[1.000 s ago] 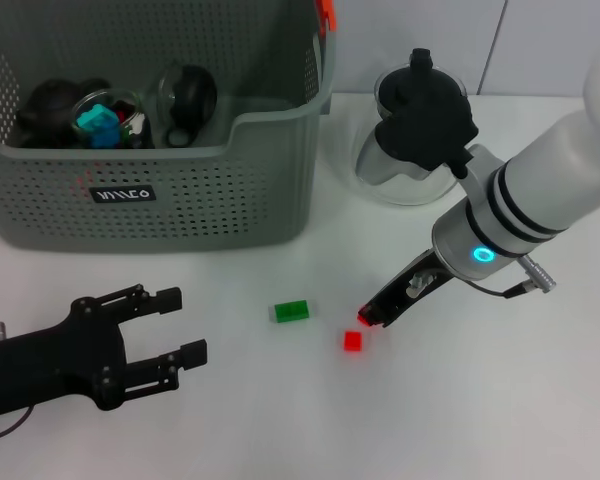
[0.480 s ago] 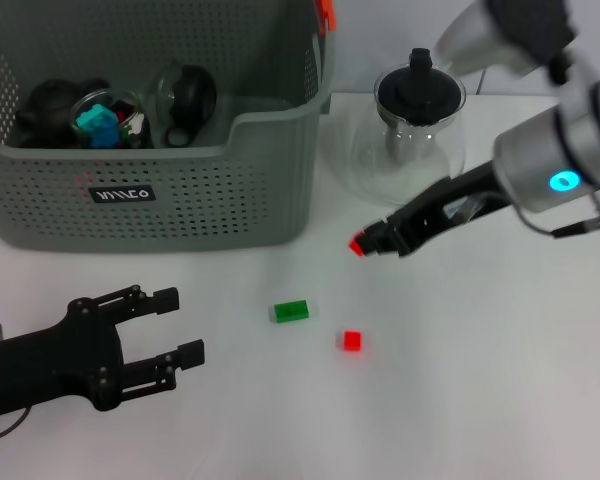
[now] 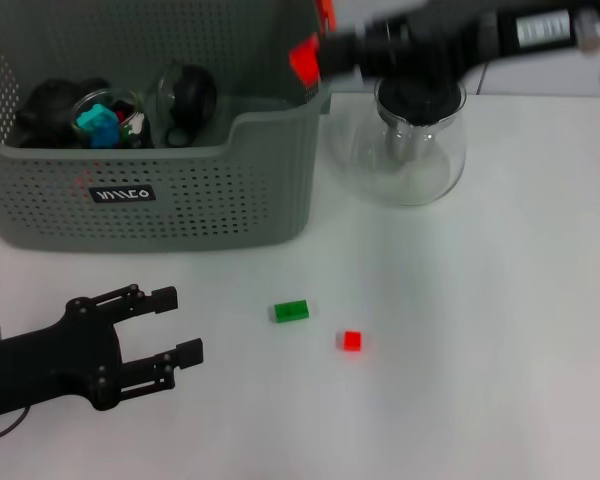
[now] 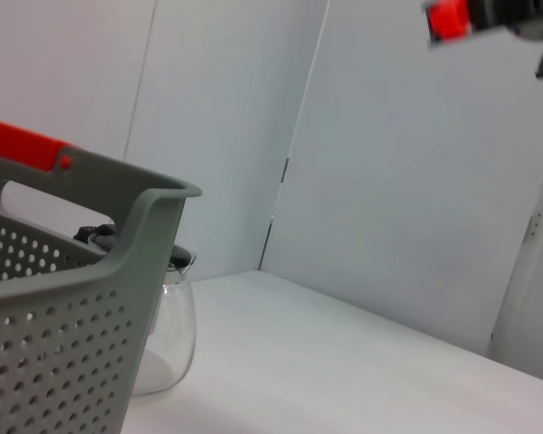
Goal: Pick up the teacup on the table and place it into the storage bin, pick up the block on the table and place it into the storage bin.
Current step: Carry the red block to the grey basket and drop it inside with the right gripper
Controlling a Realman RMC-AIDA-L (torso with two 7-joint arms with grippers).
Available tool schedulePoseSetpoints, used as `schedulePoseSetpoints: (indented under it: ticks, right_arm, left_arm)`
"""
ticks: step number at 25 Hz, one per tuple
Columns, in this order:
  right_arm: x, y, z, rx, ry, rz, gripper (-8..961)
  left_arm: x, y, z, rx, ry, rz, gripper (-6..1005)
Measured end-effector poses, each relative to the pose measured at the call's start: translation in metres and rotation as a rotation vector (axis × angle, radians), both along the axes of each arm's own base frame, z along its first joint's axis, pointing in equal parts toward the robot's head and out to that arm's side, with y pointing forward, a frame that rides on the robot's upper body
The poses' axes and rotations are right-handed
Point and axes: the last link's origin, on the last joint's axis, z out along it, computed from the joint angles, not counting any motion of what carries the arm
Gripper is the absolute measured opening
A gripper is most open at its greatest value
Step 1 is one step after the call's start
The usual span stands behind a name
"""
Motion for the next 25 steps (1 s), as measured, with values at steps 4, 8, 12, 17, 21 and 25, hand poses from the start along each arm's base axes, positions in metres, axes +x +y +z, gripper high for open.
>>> schedulePoseSetpoints:
  ticks: [4,8,12,17,21,25]
  right_arm:
    - [-0.022,0.027,-0.015,0.113,0.006,0.024,112]
    - [-0.051,0.063,-0.046,0.203,-0.053,0.024,114]
    - [-0.075,0.097,-0.087,0.251,-0.149,0.018,117]
    - [-0.092,0.119,-0.129,0.31,-0.255,0.048,121]
    - [-0.091,0.119,-0.152,0.31,-0.325,0.089,125]
    - [-0.085,0.118,-0.159,0.325,-0.367,0.089,128]
  left_arm:
    - [0.002,0.002,0.0,0.0,0.0,-0.006,720]
    - [0.002,0.003,-0.001,0.0,0.0,-0.008,719]
    - [0.003,0.003,-0.002,-0.002,-0.004,-0.006,719]
    - [0.003,0.003,-0.002,-0.003,-0.006,-0.006,718]
    - [0.003,0.003,-0.002,-0.002,-0.006,-0.005,718]
    - [0.002,0.003,-0.002,0.005,-0.007,0.002,717]
